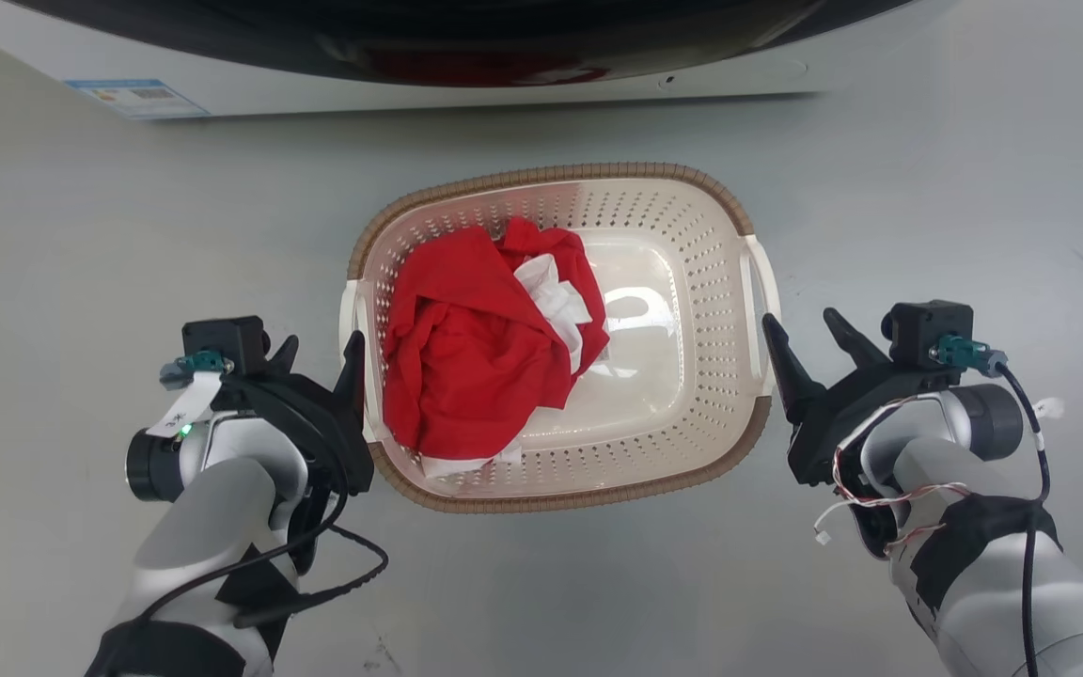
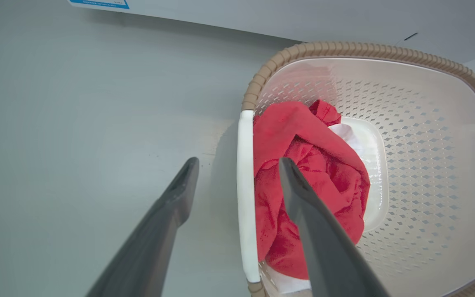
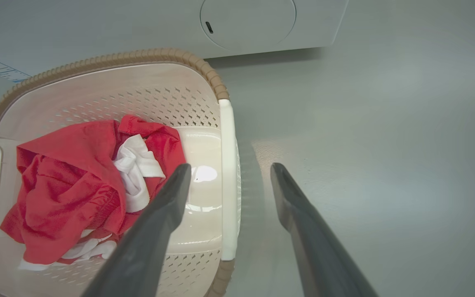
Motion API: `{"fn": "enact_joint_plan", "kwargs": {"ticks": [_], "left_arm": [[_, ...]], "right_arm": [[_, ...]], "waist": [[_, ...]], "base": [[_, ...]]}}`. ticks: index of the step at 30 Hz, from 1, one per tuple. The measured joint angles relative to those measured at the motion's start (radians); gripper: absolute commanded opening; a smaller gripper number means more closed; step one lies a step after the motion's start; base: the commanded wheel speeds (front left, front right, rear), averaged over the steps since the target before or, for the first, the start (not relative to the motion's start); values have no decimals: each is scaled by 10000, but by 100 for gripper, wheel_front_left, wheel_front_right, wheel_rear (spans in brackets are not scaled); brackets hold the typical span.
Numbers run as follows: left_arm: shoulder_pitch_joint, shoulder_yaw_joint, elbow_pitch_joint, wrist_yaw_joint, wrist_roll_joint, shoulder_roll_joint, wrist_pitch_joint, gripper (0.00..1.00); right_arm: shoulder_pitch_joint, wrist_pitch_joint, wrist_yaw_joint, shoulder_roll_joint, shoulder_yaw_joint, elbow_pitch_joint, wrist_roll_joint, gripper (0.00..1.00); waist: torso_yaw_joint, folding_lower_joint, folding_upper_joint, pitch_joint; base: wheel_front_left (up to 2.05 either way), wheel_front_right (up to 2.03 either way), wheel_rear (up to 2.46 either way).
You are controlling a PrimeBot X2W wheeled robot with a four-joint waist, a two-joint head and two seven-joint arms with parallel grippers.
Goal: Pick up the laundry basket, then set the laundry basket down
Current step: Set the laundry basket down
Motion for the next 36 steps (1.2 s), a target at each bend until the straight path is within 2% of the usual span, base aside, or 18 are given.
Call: {"fn": "enact_joint_plan", "kwargs": {"ticks": [13, 21, 25, 36], "left_arm": [[1160, -255, -88, -88, 213, 90, -537, 100], [1863, -265, -708, -82, 495, 311, -610, 100], [2493, -82, -1486, 155, 596, 408, -610, 100], [4387, 100, -3613, 907, 1313, 754, -610, 100]], "right_arm": [[1440, -84, 10, -107, -464, -755, 370, 100], [2344, -84, 10, -188, -803, -1473, 408, 100], [2935, -84, -19, -414, -1087, -1956, 314, 100], [4528, -84, -731, -767, -1561, -3638, -466, 100]], "waist": [[-192, -1, 0, -1728], [-352, -1, -1, -2897], [-424, -2, -1, -3643], [-439, -2, 0, -5284]], "base": [[0, 0, 0], [0, 0, 0], [0, 0, 0], [0, 0, 0]]}}
